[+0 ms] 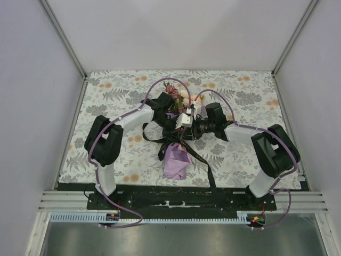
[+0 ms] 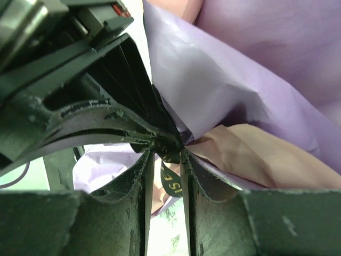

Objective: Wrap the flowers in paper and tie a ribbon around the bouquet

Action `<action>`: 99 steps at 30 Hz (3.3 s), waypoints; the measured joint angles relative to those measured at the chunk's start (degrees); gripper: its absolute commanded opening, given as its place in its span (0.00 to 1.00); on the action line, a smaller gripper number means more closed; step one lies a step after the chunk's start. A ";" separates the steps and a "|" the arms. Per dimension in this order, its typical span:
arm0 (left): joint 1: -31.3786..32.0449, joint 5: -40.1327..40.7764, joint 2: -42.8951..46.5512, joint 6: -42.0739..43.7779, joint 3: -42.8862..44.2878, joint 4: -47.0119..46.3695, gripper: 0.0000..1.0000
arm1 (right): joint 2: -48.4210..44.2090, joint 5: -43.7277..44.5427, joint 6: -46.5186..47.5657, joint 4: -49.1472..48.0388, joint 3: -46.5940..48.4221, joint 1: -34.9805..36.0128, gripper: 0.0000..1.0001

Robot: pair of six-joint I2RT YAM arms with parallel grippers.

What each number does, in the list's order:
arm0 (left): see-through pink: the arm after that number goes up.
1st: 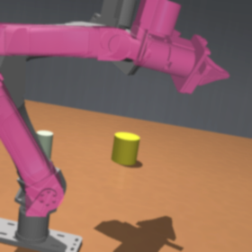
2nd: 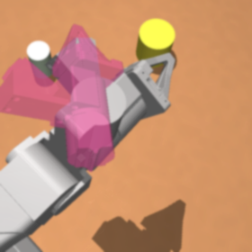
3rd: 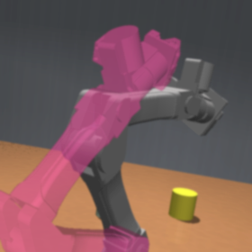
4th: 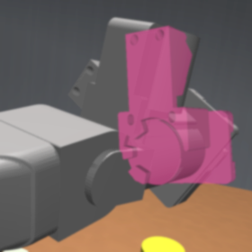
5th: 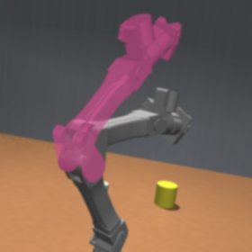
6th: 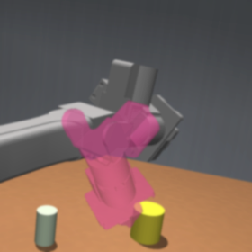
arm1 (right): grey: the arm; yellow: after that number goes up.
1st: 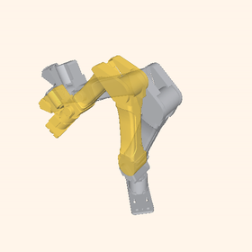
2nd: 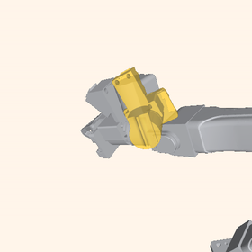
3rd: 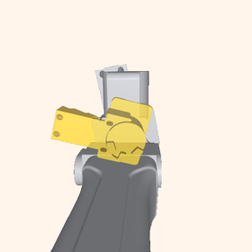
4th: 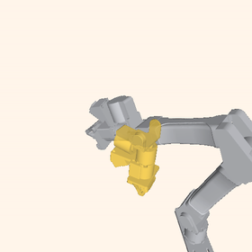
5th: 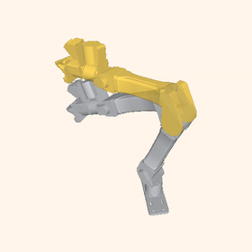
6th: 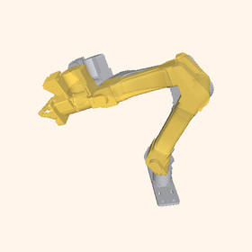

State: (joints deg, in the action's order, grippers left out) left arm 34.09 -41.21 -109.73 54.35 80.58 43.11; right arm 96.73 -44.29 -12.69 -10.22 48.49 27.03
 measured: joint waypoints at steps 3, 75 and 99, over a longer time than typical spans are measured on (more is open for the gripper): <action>0.00 0.02 0.00 0.00 -0.02 0.02 0.03 | 0.70 -0.02 -0.70 -0.59 0.83 0.13 0.23; 0.70 -0.57 5.07 -10.49 -9.20 -12.61 0.02 | -8.94 1.25 7.19 -0.57 -7.98 1.44 0.00; -3.26 -3.58 13.84 -12.39 -17.11 -24.44 0.02 | -9.66 -2.16 7.48 3.65 -6.43 1.51 0.42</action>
State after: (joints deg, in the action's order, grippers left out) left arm 30.83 -44.80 -95.90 41.95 63.46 18.68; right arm 87.07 -46.46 -5.21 -6.57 42.06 28.53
